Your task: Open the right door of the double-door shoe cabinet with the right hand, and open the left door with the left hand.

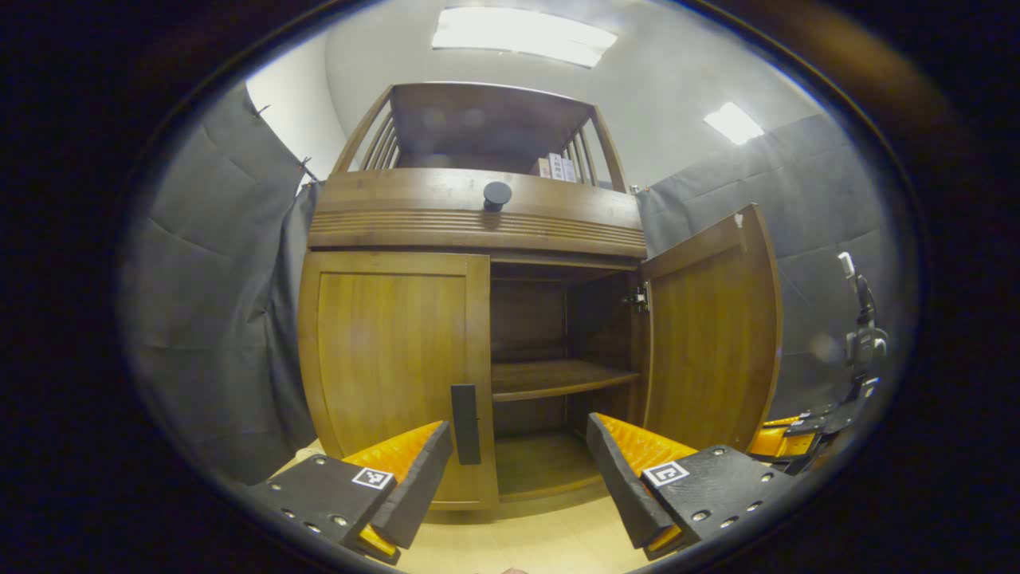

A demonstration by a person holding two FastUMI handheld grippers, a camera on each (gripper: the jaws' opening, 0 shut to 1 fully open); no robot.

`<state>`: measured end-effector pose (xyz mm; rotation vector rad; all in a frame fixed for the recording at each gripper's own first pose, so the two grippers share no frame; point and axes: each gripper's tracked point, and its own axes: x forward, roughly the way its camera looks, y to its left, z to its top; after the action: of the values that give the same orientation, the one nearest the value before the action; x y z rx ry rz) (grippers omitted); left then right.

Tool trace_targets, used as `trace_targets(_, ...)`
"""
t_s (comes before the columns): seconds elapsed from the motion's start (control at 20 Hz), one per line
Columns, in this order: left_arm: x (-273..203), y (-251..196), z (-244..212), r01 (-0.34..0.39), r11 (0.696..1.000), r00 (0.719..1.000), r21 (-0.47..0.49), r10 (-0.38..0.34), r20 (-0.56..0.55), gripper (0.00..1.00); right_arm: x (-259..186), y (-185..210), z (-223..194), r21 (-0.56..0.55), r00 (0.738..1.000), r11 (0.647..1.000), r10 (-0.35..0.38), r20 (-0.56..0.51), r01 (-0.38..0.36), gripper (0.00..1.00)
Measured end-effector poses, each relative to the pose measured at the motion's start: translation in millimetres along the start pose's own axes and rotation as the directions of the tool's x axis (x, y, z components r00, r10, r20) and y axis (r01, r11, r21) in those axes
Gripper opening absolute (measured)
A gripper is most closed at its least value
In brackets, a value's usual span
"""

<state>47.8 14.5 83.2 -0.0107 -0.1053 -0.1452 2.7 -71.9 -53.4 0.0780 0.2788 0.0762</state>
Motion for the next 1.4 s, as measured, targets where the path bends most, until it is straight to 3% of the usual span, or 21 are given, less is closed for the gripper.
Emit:
trace_targets(0.5,32.4,6.2,-13.6,-0.034,0.999,0.999,0.010,0.034,-0.027,1.00,-34.3,-77.3,8.0,-0.049,0.969,0.969,-0.239,0.058,0.242,0.11)
trace_targets(0.75,48.6,28.3,-24.9,-0.077,0.997,0.996,0.013,0.077,-0.036,1.00,-51.5,-76.7,7.8,-0.065,0.969,0.968,-0.237,0.074,0.241,0.13)
trace_targets(1.0,68.8,49.6,-38.0,-0.114,0.993,0.991,0.007,0.114,-0.063,1.00,-70.6,-55.2,29.8,-0.126,0.965,0.968,-0.195,0.174,0.219,0.85)
trace_targets(1.1,82.3,55.4,-42.0,-0.107,0.994,0.992,0.012,0.108,-0.064,1.00,-76.8,-51.1,32.9,-0.164,0.960,0.960,-0.191,0.204,0.226,0.93)
trace_targets(1.4,124.7,75.4,-68.5,-0.138,0.990,0.984,0.005,0.138,-0.114,1.00,-78.6,-32.5,31.3,-0.171,0.970,0.969,-0.144,0.195,0.178,0.92)
